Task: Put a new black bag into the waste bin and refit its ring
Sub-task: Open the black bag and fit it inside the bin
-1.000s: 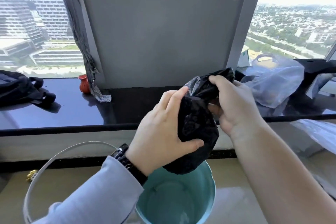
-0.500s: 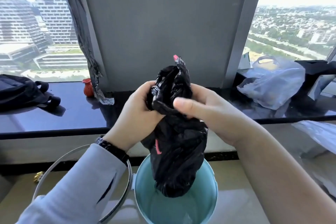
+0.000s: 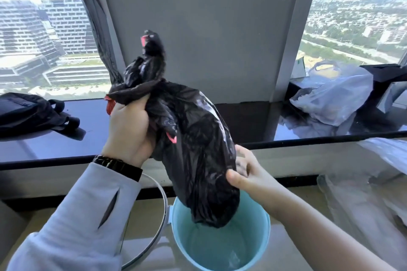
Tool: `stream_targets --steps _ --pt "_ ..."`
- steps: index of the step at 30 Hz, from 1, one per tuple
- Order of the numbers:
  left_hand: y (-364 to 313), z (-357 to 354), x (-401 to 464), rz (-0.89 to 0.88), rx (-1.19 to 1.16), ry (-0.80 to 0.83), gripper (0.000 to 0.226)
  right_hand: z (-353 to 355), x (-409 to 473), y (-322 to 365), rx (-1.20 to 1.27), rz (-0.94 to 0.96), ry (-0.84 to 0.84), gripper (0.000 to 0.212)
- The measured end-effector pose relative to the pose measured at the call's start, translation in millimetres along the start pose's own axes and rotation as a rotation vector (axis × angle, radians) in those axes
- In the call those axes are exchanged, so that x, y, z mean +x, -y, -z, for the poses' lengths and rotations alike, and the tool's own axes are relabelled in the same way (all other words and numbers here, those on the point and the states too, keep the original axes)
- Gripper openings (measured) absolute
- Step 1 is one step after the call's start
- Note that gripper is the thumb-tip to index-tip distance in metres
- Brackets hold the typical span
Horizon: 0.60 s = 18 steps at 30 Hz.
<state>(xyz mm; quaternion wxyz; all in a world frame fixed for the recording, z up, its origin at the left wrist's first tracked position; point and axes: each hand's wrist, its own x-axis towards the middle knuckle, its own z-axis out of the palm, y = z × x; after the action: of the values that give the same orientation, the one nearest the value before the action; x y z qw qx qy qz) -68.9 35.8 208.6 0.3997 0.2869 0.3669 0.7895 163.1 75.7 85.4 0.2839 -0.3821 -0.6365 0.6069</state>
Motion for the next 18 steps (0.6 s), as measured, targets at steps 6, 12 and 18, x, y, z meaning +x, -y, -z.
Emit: stream_targets --steps 6,12,18 --pt "-8.4 36.0 25.6 0.210 -0.226 -0.042 0.041 -3.8 2.9 -39.6 0.026 -0.006 -0.031 0.075" --pt "-4.5 85.0 41.9 0.174 -0.054 -0.225 0.018 28.8 18.3 -30.6 0.087 -0.082 -0.303 0.014" --pt "4.6 135.1 48.2 0.253 0.228 -0.396 0.009 73.7 23.8 -28.0 0.288 -0.151 -0.394 0.026"
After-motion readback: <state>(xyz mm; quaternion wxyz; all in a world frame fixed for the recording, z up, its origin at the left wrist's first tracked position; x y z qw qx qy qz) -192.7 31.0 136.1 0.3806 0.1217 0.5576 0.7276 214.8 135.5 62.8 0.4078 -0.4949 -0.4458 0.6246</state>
